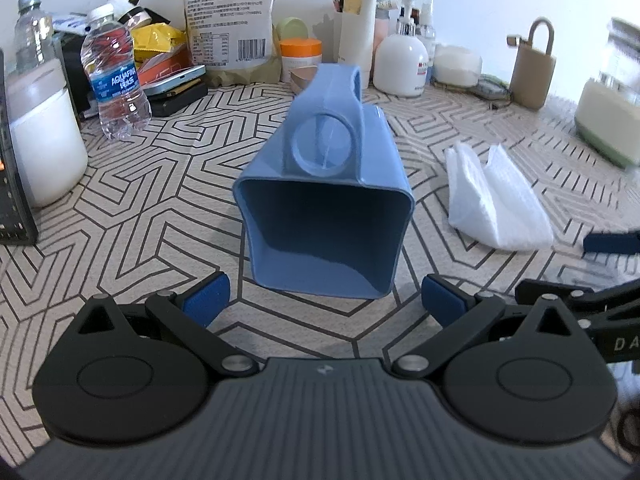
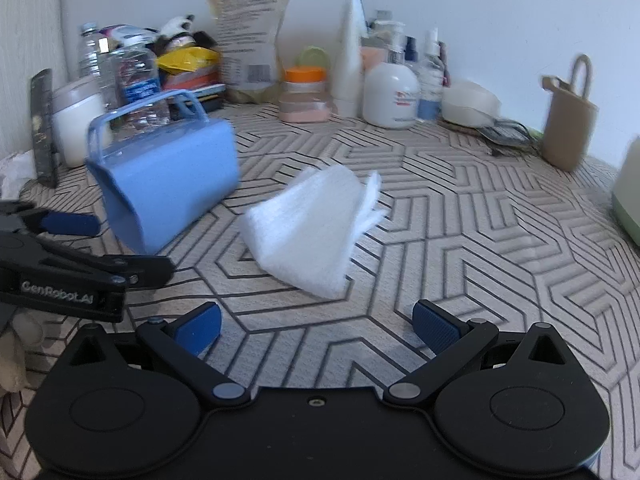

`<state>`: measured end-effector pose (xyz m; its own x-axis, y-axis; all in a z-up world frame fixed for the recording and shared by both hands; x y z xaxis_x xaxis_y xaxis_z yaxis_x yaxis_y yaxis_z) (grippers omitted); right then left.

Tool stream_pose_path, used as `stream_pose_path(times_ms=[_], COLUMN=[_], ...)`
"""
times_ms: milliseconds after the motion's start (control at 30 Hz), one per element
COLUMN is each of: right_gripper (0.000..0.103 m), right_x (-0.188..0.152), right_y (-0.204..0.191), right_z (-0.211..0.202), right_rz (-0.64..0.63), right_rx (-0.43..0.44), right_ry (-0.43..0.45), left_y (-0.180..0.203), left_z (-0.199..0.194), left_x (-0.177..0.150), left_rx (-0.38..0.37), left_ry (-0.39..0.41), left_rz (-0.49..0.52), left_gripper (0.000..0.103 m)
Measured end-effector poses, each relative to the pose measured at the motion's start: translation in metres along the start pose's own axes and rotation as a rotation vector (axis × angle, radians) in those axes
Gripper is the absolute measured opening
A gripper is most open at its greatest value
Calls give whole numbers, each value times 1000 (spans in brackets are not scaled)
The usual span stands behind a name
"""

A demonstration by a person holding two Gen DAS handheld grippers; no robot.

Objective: Clean container
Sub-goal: 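Grasp the white wipe with the right gripper while the left gripper approaches the blue container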

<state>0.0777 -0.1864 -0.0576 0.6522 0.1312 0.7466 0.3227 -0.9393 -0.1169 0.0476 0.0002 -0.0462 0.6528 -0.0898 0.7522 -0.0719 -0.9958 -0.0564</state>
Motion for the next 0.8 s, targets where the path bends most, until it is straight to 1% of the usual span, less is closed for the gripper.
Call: stream_pose_path(times_ms=[33,67,167,233,333,400,500,533,567,600,633,667,733,767,800], right_gripper=[103,102,102,101,97,94,82,72,57,54,53,53,53,53,54], right_x=[0,0,2,2,4,4,7,9,11,13,15,19,25,29,32], right_y=[2,4,9,9,7,5,1,0,0,-1,0,1,0,-1,-1], right_z=[-2,-5,-14,-20,-29,-36,-41,-42,-43,-43,-42,-41,-39,-39,-39], right_rz=[24,42,126,110,61,10,-36,-43,-46,-48,-43,-33,-30,-28,-21], right_rx=[-6,6,81,81,66,43,36,44,56,67,71,65,56,58,61], right_ry=[-4,-8,-21,-17,-3,20,41,43,44,41,36,36,48,54,58], left_y=[-1,-1,2,4,5,3,-2,-3,-5,-7,-8,-9,-7,-5,-3], left_z=[-1,-2,-2,-3,-8,-14,-27,-32,-38,-44,-50,-57,-69,-73,-73], left_x=[0,0,0,0,0,1,5,7,10,13,16,19,25,28,29], left_rx=[-7,-14,-39,-66,-108,-100,-97,-107,-120,-135,-143,-133,-119,-122,-132], left_ry=[5,9,11,16,30,52,87,99,115,135,161,200,261,271,257], left_rz=[-6,-10,2,8,15,38,60,61,61,60,60,66,120,149,167], left_gripper=[103,103,103,103,103,103,103,103,103,103,103,103,103,103,103])
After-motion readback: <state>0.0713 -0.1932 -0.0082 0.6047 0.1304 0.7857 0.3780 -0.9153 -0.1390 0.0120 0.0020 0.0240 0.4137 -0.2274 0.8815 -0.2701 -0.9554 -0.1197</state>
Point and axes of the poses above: each gripper's, at about its wrist camera, not at the fingertips, and z roughly the way its jaws point, y to its right, x to its top, the point moved 7 cm from there along z, roughly the way its jaws point, and after that the axes turned 9 degrees about z, right-handed, at the moved point
